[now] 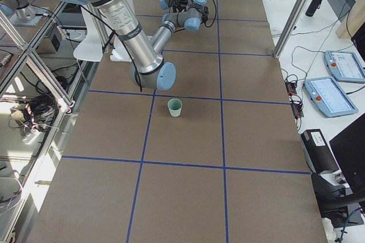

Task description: Transfer and stack yellow cup on green cup

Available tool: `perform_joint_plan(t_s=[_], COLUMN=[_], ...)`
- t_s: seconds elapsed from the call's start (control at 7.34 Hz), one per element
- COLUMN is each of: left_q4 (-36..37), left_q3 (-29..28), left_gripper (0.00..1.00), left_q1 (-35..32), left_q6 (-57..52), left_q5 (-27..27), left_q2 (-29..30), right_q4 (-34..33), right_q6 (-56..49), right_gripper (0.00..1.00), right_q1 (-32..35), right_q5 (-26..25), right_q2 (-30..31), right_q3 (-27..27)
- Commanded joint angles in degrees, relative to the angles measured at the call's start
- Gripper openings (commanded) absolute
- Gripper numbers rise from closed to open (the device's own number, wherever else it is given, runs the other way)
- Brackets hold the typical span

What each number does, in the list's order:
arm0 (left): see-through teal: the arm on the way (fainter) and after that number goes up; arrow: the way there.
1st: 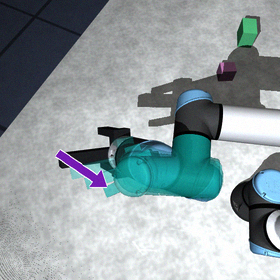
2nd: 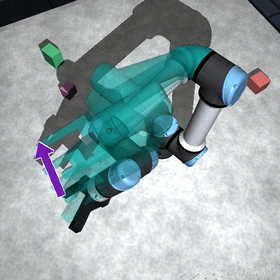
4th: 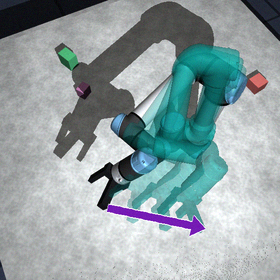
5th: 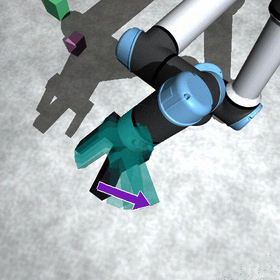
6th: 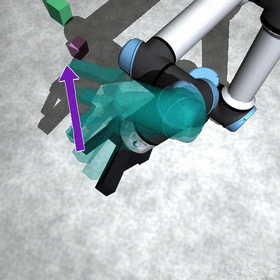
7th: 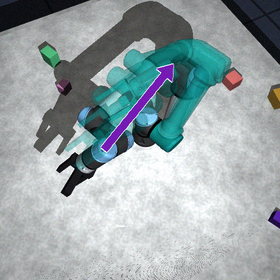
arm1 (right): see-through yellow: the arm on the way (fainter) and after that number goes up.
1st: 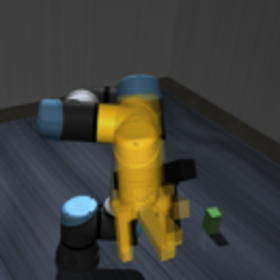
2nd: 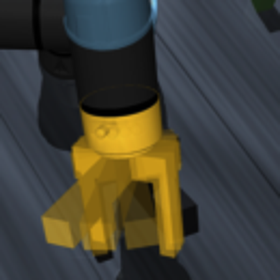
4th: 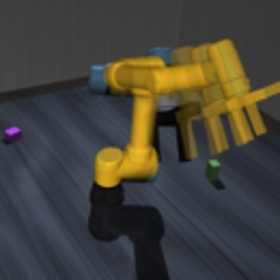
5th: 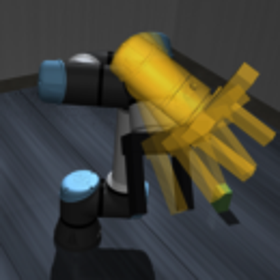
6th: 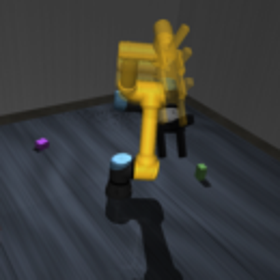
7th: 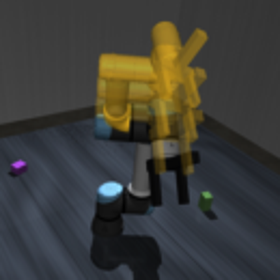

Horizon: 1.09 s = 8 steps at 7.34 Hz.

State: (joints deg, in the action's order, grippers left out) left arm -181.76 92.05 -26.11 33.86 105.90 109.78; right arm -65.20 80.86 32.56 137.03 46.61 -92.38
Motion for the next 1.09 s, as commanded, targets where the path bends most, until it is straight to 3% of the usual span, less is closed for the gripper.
perform_joint_plan(t_s=[0.0, 0.41, 0.54, 0.82, 0.95], left_q4=[0.0, 0.0, 0.0, 0.1, 0.0], left_q3=[0.1, 0.1, 0.1, -0.1, -0.1], left_gripper=[0.21, 0.22, 0.41, 1.00, 1.00], left_q1=[0.0, 0.0, 0.0, 0.1, 0.1], left_q6=[0.1, 0.1, 0.2, 0.1, 0.1], left_q5=[0.0, 0.1, 0.1, 0.0, 0.0], left_q2=[0.0, -0.1, -0.1, -0.1, -0.2], right_q4=[0.2, 0.2, 0.2, 0.3, 0.3], right_q6=[-0.1, -0.3, -0.4, 0.1, 0.1], right_gripper=[0.22, 0.16, 0.06, 0.00, 0.00], right_q1=[0.0, 0.1, 0.1, 0.1, 0.1], right_q5=[1.2, 1.3, 1.3, 1.3, 1.3], right_q2=[0.6, 1.2, 1.2, 1.2, 1.4], right_q3=[-0.1, -0.4, -0.4, -0.6, -0.9])
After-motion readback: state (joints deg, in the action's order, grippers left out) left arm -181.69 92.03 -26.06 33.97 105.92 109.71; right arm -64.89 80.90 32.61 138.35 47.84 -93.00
